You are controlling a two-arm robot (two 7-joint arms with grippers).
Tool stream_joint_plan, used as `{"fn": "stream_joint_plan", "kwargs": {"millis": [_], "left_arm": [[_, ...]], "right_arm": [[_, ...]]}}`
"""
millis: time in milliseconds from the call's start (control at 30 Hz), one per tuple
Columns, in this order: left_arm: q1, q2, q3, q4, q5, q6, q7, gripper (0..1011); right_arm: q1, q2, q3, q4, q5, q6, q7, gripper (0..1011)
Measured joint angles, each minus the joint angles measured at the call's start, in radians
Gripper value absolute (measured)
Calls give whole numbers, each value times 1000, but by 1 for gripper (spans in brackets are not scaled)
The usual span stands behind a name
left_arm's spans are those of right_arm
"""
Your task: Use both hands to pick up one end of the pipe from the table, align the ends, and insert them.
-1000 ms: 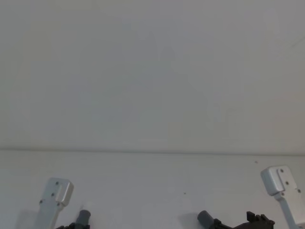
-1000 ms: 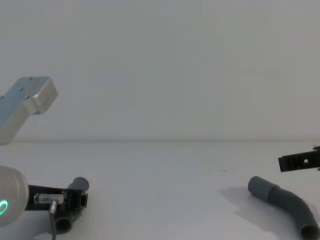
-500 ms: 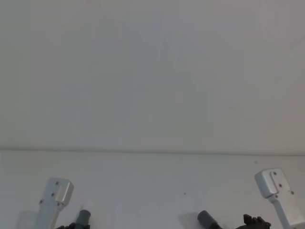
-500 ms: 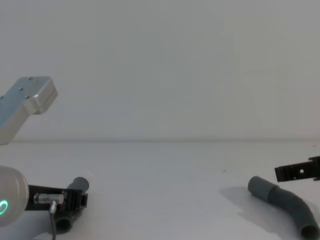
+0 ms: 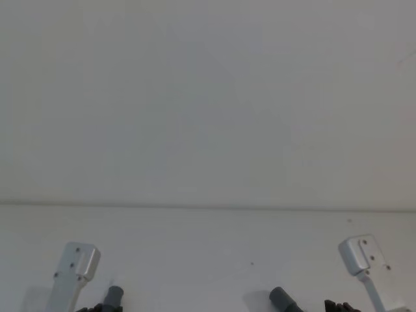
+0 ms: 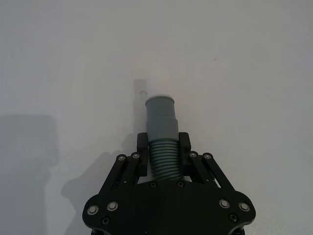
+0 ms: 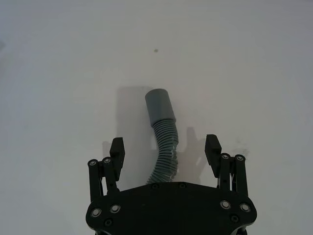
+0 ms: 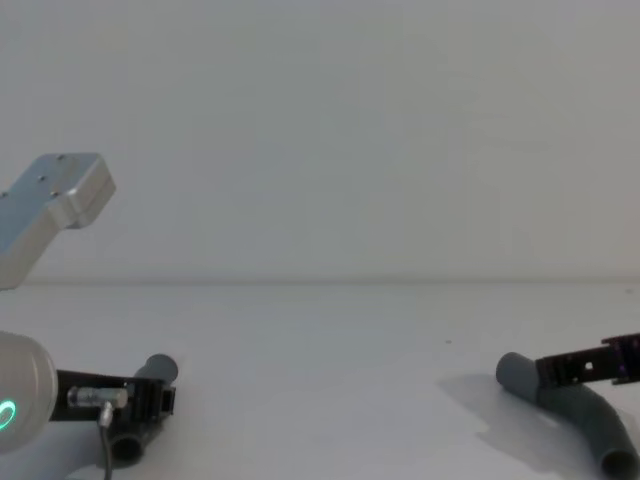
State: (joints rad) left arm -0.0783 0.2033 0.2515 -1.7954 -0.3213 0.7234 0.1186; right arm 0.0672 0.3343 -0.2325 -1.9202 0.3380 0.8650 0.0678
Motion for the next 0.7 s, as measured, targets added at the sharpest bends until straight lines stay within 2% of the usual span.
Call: {"fn": "stream_joint_plan", "kwargs": {"millis": [367, 700], "left_arm": [[0, 0, 0, 0, 0, 0, 0, 331], [0, 0, 0, 0, 0, 0, 0, 331]], "right_arm": [[11, -15, -12, 34, -12, -1, 5, 1001], [25, -6, -35, 73, -49, -50, 7, 1001]]}}
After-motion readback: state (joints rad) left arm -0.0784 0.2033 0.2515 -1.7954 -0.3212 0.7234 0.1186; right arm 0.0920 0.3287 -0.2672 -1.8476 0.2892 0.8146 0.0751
